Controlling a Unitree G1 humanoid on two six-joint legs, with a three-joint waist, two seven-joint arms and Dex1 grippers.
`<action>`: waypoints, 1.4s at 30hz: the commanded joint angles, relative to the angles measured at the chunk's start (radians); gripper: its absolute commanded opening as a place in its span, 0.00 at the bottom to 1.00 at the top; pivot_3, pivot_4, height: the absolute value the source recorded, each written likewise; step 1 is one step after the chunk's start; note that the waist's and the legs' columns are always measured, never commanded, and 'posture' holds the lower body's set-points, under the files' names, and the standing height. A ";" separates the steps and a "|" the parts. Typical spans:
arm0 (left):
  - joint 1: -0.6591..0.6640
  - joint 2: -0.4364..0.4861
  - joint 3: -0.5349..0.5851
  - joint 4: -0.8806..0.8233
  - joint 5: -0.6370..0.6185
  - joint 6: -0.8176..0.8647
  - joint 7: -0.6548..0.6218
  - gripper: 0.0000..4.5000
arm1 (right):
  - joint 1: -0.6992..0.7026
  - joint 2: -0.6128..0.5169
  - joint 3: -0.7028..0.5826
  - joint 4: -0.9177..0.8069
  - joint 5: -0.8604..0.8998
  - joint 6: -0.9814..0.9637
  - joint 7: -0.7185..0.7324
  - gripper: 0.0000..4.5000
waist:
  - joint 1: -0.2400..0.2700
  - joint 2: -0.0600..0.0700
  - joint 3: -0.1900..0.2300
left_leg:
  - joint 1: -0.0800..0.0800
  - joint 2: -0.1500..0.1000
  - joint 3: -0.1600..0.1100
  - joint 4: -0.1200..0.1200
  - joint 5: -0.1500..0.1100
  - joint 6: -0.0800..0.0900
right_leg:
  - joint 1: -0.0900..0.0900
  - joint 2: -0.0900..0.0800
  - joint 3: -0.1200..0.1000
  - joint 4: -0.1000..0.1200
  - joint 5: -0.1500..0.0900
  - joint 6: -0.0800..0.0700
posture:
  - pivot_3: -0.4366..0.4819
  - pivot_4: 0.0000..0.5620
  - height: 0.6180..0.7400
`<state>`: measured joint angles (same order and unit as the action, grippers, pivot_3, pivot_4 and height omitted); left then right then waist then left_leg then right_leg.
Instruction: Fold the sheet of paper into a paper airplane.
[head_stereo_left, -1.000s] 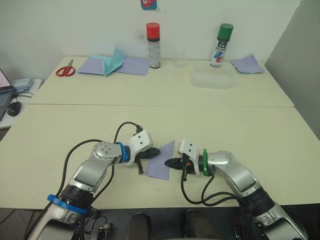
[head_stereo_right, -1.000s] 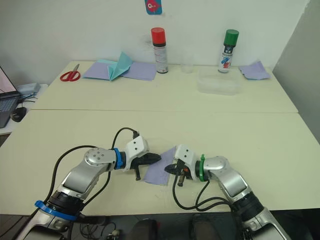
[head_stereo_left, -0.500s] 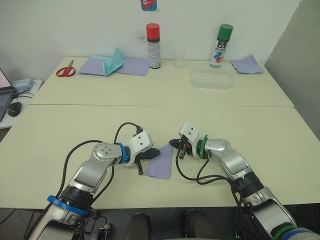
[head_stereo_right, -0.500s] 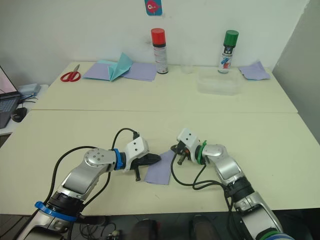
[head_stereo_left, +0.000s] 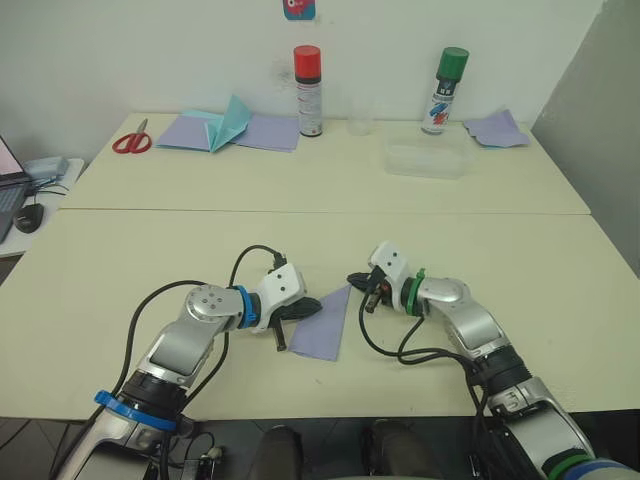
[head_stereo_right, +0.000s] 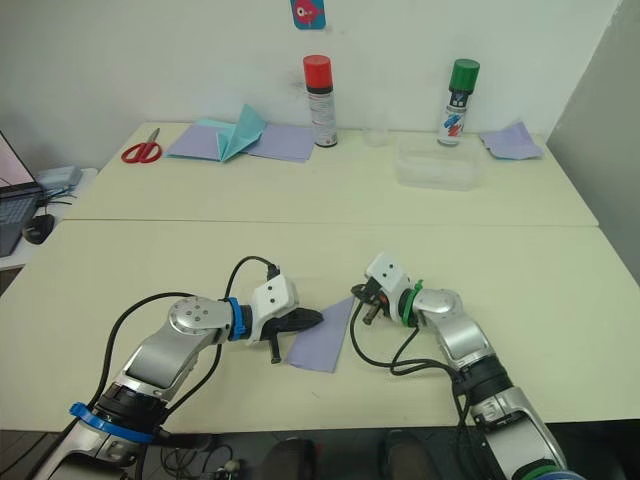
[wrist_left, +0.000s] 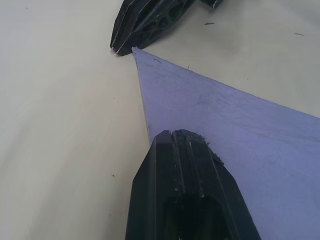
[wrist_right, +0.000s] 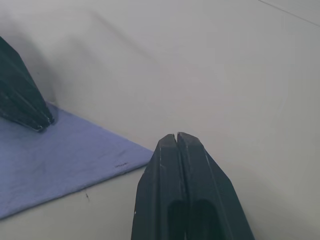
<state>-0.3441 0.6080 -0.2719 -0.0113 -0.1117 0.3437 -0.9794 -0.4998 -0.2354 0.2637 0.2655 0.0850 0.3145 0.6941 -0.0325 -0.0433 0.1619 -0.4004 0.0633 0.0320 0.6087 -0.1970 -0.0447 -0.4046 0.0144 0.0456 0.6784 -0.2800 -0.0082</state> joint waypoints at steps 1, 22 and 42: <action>0.033 0.012 -0.038 0.037 0.037 0.031 -0.005 0.00 | -0.011 0.021 -0.067 -0.013 0.031 -0.044 -0.040 0.00 | 0.000 0.001 0.001 | 0.000 0.000 0.000 0.000 0.000 0.000 | 0.000 0.000 0.000 0.000 0.000 0.000 | 0.48 0.27 1.00; 0.027 0.014 -0.047 0.045 0.049 0.022 0.004 0.00 | 0.084 -0.038 0.036 -0.153 0.017 0.095 0.063 0.00 | 0.000 0.002 0.001 | 0.001 0.000 -0.001 0.001 0.000 0.000 | 0.000 0.000 -0.001 0.000 0.000 0.000 | 0.48 0.27 1.00; 0.016 0.008 -0.050 0.067 0.053 0.009 0.005 0.00 | 0.074 -0.025 -0.005 -0.161 0.060 0.044 0.077 0.00 | 0.001 0.002 0.001 | 0.000 0.000 0.000 0.001 0.000 0.000 | 0.000 0.000 0.000 0.000 0.000 0.001 | 0.48 0.27 1.00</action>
<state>-0.3546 0.6110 -0.2798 0.0013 -0.1065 0.3328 -0.9742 -0.4235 -0.2548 0.2598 0.1509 0.1307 0.3596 0.7508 -0.0319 -0.0414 0.1631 -0.4002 0.0631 0.0319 0.6093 -0.1969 -0.0447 -0.4046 0.0148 0.0453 0.6787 -0.2797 -0.0077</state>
